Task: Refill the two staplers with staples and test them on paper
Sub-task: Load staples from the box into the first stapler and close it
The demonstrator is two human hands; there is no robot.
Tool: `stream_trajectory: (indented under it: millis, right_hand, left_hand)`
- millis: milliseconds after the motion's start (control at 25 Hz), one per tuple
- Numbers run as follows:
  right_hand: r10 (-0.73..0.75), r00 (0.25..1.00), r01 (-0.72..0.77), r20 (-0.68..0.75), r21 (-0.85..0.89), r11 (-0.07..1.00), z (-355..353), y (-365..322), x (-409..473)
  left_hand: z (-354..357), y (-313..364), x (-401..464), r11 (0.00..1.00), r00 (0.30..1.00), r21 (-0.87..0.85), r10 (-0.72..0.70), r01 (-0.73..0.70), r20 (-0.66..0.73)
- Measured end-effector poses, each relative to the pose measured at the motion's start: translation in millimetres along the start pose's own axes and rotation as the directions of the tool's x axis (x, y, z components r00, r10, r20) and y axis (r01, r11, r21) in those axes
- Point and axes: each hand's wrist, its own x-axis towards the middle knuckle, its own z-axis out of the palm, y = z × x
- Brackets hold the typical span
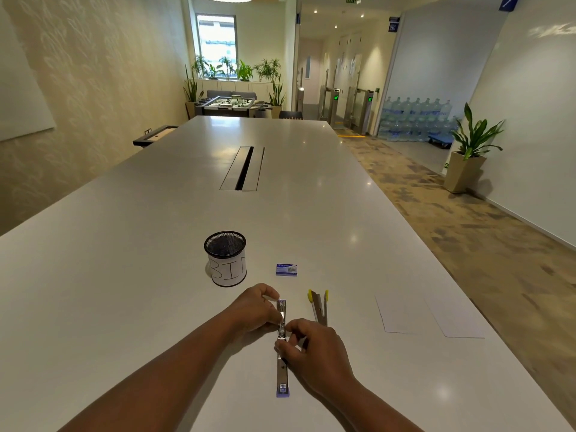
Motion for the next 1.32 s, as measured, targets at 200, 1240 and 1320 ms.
stream_trajectory:
  millis: [200,1240,1320]
  right_hand:
    - [0.012,1.000,-0.012,-0.003,0.004,1.000,2.2,0.9,-0.2]
    - [0.004,1.000,-0.004,0.000,-0.014,1.000,0.3,-2.1,0.5]
    - [0.000,1.000,0.000,-0.004,-0.014,1.000,0.5,-2.7,0.4]
  left_hand:
    - [-5.4,1.3,7.3,0.982,0.999,0.186,-0.029,0.031,-0.015]
    - [0.8,-5.3,11.2,0.967,0.992,0.250,0.075,-0.047,-0.102]
    - [3.6,-5.2,11.9,0.973,0.989,0.227,0.074,-0.044,-0.129]
